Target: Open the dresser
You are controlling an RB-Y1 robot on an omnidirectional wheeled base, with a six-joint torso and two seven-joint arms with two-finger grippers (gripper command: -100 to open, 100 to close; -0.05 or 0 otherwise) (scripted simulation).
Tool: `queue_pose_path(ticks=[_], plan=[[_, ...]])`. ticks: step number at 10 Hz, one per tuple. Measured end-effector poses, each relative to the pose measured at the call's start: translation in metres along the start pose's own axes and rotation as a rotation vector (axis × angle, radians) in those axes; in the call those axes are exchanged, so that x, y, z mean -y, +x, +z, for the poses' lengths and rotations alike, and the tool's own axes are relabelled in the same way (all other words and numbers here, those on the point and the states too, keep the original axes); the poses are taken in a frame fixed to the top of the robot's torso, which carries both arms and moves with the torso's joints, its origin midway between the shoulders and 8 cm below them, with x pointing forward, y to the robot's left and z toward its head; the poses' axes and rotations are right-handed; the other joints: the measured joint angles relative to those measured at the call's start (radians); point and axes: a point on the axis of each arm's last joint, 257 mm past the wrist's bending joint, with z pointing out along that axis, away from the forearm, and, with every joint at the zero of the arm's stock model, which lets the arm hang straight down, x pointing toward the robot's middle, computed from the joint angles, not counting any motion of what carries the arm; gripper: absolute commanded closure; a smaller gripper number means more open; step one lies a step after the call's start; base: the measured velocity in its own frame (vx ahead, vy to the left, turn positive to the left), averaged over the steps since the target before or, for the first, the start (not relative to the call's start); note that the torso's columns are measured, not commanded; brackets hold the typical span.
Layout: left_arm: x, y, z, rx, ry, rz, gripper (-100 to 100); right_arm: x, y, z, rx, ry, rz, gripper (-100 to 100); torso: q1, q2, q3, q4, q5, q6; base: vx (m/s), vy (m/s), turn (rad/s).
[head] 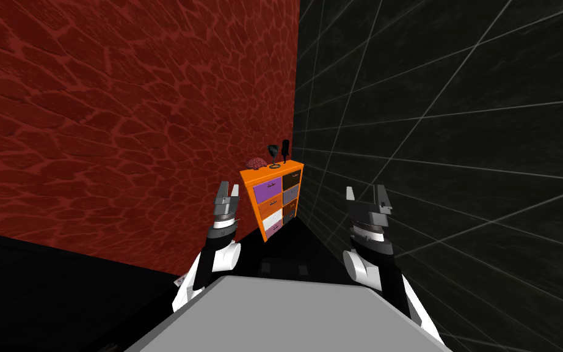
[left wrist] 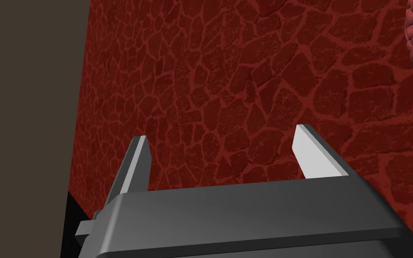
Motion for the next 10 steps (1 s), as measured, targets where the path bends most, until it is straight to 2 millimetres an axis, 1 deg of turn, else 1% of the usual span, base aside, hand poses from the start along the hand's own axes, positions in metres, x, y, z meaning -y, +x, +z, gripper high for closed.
queue_pose_path(ticks=[1, 2, 9, 10], plan=[[0.0000, 0.0000, 0.0000, 0.000, 0.000, 0.000, 0, 0.0000, 0.0000, 0.0000, 0.000, 0.000, 0.000, 0, 0.000, 0.040, -0.082, 0.041, 0.000, 0.000, 0.000, 0.000, 0.000], [0.0000, 0.0000, 0.0000, 0.000, 0.000, 0.000, 0, 0.0000, 0.0000, 0.0000, 0.000, 0.000, 0.000, 0, 0.000, 0.104, -0.209, 0.105, 0.000, 0.000, 0.000, 0.000, 0.000], [0.0002, 0.0000, 0.0001, 0.000, 0.000, 0.000, 0, -0.0002, 0.0000, 0.0001, 0.000, 0.000, 0.000, 0, 0.000, 0.618, -1.234, 0.617, 0.000, 0.000, 0.000, 0.000, 0.000], [0.0002, 0.0000, 0.0001, 0.000, 0.000, 0.000, -100, -0.0002, 0.0000, 0.0001, 0.000, 0.000, 0.000, 0, 0.000, 0.691, -1.382, 0.691, 0.000, 0.000, 0.039, -0.026, 0.030]])
